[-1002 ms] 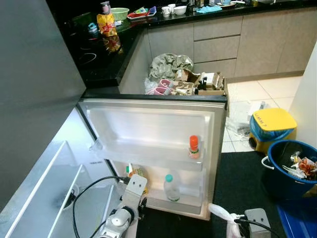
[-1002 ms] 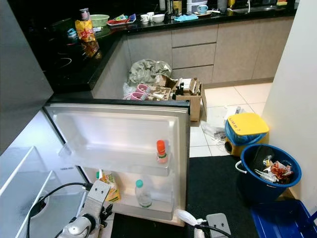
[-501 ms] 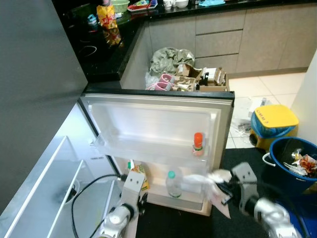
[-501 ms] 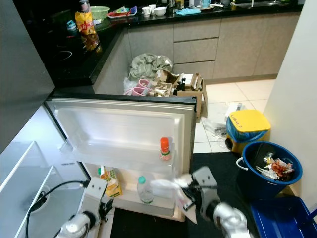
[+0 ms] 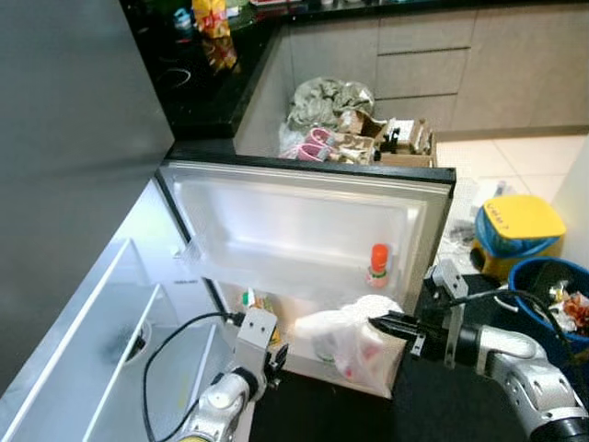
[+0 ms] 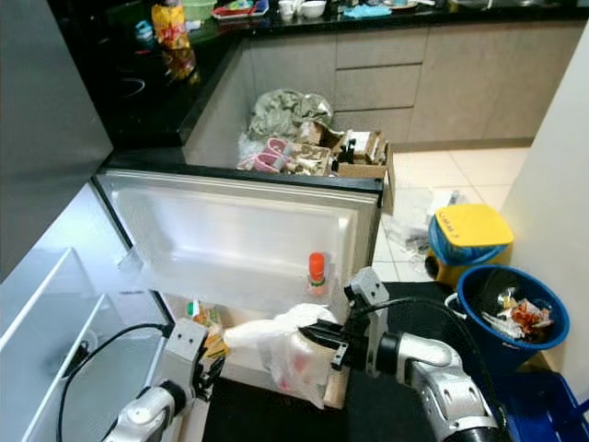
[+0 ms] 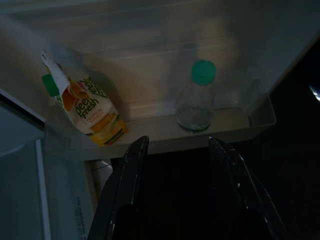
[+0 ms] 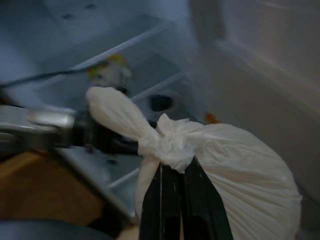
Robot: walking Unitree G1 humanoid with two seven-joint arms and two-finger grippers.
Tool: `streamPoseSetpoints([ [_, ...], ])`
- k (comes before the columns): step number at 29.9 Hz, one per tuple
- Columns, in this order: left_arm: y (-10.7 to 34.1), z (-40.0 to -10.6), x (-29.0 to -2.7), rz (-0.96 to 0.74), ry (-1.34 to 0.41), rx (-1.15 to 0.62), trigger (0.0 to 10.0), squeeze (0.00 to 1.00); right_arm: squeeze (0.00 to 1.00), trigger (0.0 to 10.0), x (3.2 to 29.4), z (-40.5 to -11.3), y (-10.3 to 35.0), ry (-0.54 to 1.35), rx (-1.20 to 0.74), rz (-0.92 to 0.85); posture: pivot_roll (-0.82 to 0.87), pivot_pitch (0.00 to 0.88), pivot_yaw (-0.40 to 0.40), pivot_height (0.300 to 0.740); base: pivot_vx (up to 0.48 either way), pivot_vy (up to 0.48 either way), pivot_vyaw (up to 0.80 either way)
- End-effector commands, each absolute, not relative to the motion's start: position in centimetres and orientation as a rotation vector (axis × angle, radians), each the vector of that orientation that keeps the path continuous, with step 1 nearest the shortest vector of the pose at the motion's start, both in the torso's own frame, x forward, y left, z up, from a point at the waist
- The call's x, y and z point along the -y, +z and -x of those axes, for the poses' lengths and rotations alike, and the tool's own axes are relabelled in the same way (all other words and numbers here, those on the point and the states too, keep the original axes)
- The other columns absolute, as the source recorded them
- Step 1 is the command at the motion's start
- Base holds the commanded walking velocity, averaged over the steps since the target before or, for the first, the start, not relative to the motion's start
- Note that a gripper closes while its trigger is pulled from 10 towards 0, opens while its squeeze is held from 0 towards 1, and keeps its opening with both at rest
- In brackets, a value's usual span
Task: Restocking fridge
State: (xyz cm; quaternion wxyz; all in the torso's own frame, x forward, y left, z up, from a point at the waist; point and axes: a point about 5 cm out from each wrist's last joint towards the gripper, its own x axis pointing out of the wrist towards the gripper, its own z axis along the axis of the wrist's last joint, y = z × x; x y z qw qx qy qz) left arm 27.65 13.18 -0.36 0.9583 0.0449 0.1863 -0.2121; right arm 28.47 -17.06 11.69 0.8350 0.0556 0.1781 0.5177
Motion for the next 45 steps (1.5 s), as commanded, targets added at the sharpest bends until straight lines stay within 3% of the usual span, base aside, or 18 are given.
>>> streamPoseSetpoints([
  [1,-0.7,-27.1,-13.0,-0.076,-0.443,-0.386,10.0,0.0,0.0,10.0,16.4,-28.5,13.1,1.158,-0.342,-0.136,-0.1,0.072,0.063,0.726,0.0,0.0,0.0],
  [6,-0.6,-27.1,-13.1,-0.08,-0.46,-0.376,10.0,0.0,0.0,10.0,15.7,-29.0,15.7,1.198,-0.266,-0.117,-0.1,0.074,0.062,0.726,0.0,0.0,0.0],
  [10,0.1,-27.2,-12.5,-0.06,-0.526,-0.331,10.0,0.0,0.0,10.0,16.0,-32.0,19.1,1.033,-0.083,-0.049,-0.1,0.069,0.07,0.726,0.0,0.0,0.0],
  [14,0.3,-27.3,-12.3,-0.065,-0.543,-0.322,10.0,0.0,0.0,10.0,16.5,-33.2,20.3,0.949,-0.029,-0.016,-0.11,0.066,0.072,0.726,0.0,0.0,0.0],
  [23,0.4,-27.4,-12.1,-0.064,-0.552,-0.315,10.0,0.0,0.0,10.0,16.7,-34.1,18.4,0.893,-0.097,0.139,-0.1,0.063,0.07,0.726,0.0,0.0,0.0],
  [30,0.3,-27.3,-12.3,-0.068,-0.545,-0.317,10.0,0.0,0.0,10.0,16.0,-35.0,16.5,0.768,-0.04,0.195,-0.1,0.062,0.068,0.726,0.0,0.0,0.0],
  [36,0.8,-27.4,-12.2,-0.065,-0.556,-0.293,10.0,0.0,0.0,10.0,15.7,-36.0,17.5,0.684,0.056,0.177,-0.09,0.072,0.067,0.726,0.0,0.0,0.0],
  [45,1.4,-27.8,-11.9,-0.055,-0.578,-0.263,10.0,0.0,0.0,10.0,14.1,-37.0,19.2,0.708,0.146,0.188,-0.09,0.078,0.063,0.726,0.0,0.0,0.0],
])
